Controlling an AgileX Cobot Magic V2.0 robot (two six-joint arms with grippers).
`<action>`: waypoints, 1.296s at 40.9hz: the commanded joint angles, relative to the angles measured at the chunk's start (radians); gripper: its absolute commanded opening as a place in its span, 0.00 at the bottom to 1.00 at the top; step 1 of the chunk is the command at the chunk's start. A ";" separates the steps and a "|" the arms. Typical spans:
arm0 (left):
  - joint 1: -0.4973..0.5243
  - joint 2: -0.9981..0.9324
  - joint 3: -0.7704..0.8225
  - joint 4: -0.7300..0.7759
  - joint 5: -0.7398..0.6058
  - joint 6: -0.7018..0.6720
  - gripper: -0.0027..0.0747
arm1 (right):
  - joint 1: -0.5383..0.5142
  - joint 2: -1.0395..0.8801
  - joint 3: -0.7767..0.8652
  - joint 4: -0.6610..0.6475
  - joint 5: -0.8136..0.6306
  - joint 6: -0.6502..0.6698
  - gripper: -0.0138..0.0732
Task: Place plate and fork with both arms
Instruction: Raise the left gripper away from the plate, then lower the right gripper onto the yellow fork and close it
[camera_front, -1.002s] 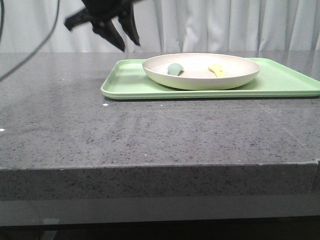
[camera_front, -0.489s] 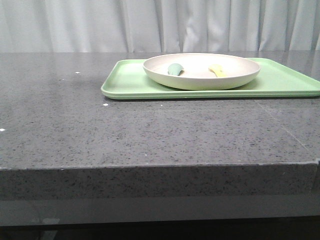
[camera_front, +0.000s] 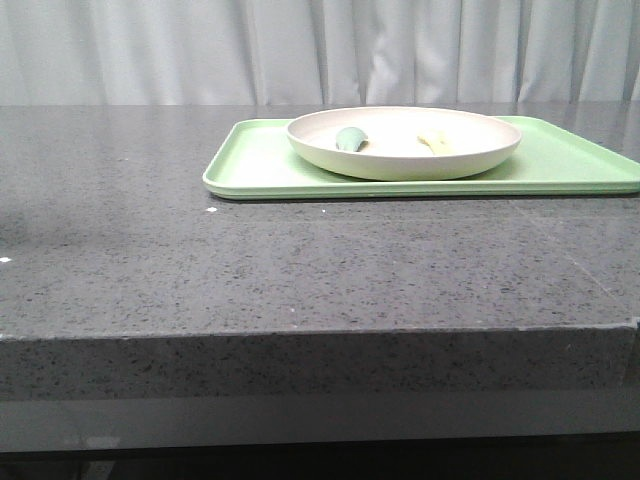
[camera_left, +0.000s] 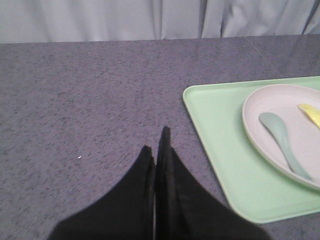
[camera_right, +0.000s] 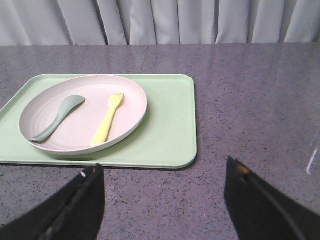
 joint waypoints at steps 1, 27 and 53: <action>0.012 -0.124 0.073 0.022 -0.109 0.000 0.01 | -0.001 0.012 -0.039 0.001 -0.065 -0.005 0.77; 0.012 -0.747 0.478 0.023 -0.155 0.000 0.01 | -0.001 0.143 -0.081 0.025 -0.074 -0.005 0.77; 0.012 -0.747 0.478 0.023 -0.154 0.000 0.01 | 0.226 0.939 -0.650 0.054 0.090 0.044 0.77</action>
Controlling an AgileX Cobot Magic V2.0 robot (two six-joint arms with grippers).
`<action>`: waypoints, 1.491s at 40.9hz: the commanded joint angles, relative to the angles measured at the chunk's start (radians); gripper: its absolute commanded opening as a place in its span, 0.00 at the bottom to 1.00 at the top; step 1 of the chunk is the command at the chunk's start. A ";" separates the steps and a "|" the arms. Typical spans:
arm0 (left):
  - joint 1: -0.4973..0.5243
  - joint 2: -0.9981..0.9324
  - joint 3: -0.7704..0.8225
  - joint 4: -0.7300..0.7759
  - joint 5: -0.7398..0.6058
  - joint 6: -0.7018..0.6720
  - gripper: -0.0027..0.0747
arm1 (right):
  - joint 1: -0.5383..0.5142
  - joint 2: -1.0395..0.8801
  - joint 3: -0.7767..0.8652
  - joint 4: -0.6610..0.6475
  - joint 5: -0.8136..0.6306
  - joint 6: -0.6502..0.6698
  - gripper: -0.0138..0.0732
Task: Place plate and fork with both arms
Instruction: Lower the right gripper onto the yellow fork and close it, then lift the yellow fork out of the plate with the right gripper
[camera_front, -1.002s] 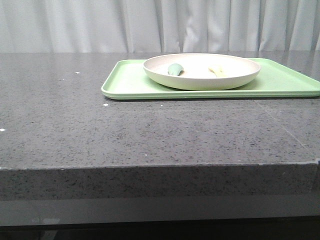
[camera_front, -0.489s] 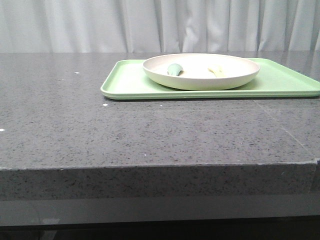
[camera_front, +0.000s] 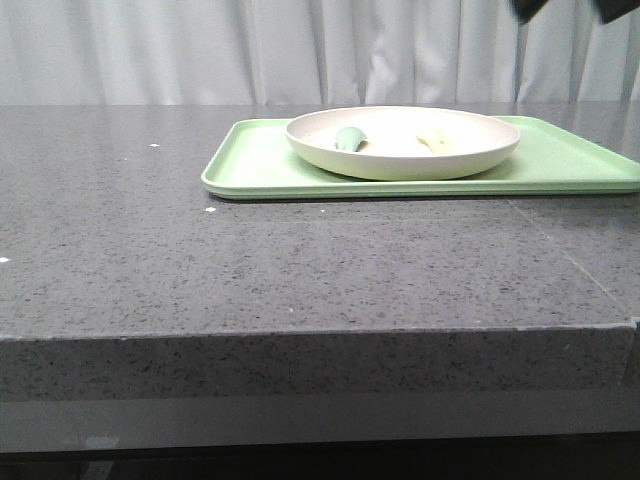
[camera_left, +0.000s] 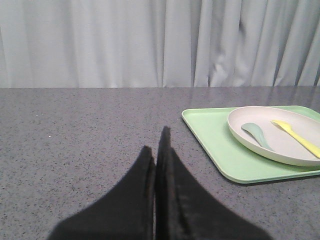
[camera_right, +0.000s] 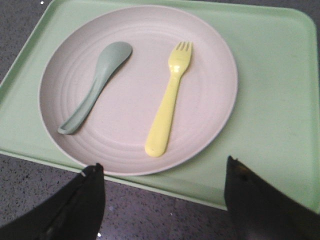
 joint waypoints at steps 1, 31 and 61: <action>0.004 0.007 -0.025 0.003 -0.078 0.000 0.01 | 0.018 0.070 -0.108 0.006 -0.006 0.032 0.77; 0.004 0.007 -0.025 0.003 -0.078 0.000 0.01 | 0.026 0.472 -0.442 0.004 0.180 0.100 0.77; 0.004 0.007 -0.025 0.003 -0.078 0.000 0.01 | 0.025 0.480 -0.442 -0.031 0.219 0.100 0.33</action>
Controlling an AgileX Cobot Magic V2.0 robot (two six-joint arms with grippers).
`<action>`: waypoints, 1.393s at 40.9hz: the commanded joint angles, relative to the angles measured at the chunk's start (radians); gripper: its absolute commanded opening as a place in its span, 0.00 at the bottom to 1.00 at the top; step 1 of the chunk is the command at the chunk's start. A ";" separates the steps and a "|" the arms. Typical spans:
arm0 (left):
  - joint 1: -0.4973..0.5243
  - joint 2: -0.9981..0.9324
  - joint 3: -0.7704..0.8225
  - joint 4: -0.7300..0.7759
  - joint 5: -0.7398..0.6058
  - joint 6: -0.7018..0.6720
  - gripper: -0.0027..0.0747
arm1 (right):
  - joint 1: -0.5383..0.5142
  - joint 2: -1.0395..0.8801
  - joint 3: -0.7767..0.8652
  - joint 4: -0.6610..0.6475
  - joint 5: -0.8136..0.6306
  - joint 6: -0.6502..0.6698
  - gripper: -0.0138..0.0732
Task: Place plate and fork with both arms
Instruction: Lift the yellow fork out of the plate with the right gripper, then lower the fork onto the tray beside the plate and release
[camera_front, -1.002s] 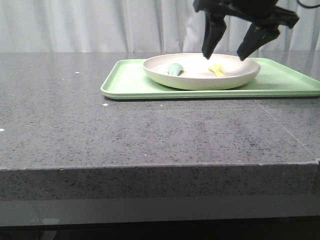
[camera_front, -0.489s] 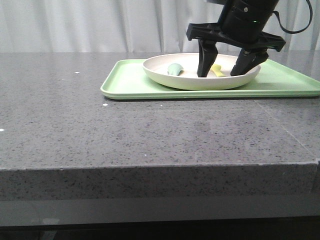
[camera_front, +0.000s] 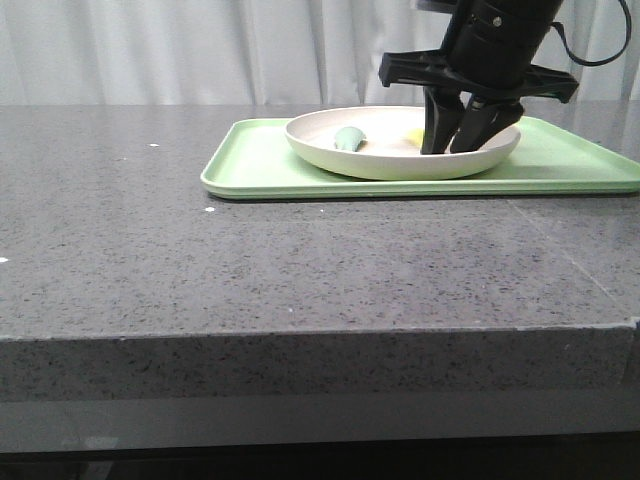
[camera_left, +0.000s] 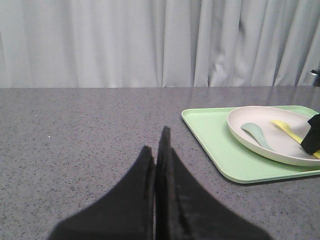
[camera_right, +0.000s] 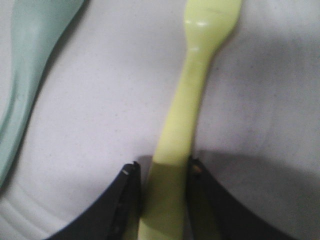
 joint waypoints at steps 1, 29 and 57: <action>0.004 0.007 -0.025 0.003 -0.078 0.000 0.01 | -0.002 -0.049 -0.035 -0.003 -0.020 -0.002 0.32; 0.004 0.007 -0.025 0.003 -0.078 0.000 0.01 | -0.002 -0.110 -0.035 -0.003 -0.047 -0.002 0.31; 0.004 0.007 -0.025 0.003 -0.078 0.000 0.01 | -0.203 -0.177 -0.035 -0.004 0.005 -0.003 0.31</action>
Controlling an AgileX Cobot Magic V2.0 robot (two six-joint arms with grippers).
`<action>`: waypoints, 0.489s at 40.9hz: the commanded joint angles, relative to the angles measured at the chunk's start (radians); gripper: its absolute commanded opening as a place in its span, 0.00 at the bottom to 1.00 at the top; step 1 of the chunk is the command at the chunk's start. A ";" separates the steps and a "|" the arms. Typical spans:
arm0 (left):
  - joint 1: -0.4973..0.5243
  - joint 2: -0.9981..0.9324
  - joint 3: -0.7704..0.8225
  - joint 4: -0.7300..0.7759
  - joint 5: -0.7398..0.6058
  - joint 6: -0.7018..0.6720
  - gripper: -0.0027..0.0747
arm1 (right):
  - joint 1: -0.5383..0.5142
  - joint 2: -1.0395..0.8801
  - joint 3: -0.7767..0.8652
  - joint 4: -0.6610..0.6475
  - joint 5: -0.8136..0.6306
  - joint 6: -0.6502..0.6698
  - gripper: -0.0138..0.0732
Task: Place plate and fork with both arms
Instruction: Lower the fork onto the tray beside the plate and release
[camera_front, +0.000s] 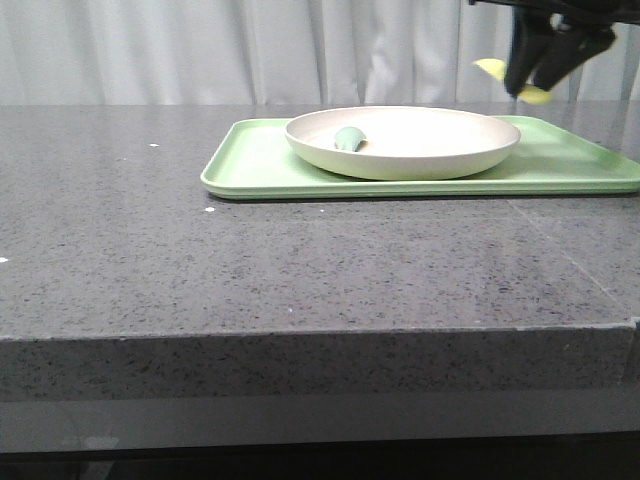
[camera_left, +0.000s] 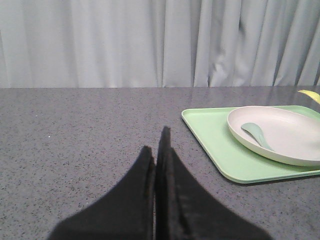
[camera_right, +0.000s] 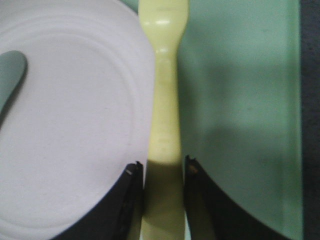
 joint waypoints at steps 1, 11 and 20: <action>0.004 0.007 -0.025 0.003 -0.078 0.000 0.01 | -0.031 -0.045 -0.033 -0.004 -0.018 -0.005 0.31; 0.004 0.007 -0.025 0.003 -0.078 0.000 0.01 | -0.041 0.012 -0.032 -0.062 0.010 -0.020 0.31; 0.004 0.007 -0.025 0.003 -0.078 0.000 0.01 | -0.043 0.062 -0.032 -0.062 0.010 -0.020 0.31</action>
